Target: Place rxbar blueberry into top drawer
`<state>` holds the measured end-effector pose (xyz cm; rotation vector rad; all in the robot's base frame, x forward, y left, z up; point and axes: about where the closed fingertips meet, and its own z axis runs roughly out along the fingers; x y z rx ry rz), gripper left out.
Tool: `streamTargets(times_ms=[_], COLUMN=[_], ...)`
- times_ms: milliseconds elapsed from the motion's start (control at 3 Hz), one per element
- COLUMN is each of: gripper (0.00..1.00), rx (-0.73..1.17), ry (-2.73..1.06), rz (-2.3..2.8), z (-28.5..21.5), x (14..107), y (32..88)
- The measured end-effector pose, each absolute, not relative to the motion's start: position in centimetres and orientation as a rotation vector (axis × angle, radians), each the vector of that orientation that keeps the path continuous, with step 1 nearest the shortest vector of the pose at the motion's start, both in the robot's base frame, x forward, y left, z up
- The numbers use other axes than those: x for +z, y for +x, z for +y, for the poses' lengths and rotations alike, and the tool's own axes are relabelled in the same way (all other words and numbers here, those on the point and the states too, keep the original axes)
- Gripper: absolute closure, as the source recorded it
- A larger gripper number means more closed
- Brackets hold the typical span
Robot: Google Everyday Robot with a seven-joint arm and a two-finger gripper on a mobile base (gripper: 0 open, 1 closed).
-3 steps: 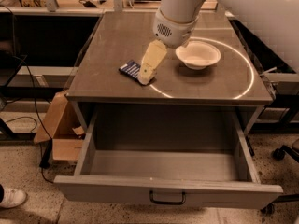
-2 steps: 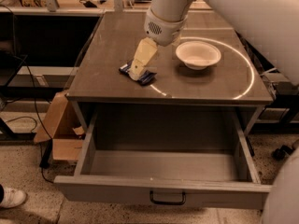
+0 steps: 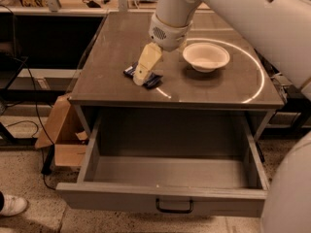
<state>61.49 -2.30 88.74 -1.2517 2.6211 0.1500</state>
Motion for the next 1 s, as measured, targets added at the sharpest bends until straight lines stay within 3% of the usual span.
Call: streamTargets(times_ms=[1000], gripper=[0.0], rx=[0.245], ry=[-1.231], rz=[2.687], z=[1.2], x=[84.5], y=[64.3])
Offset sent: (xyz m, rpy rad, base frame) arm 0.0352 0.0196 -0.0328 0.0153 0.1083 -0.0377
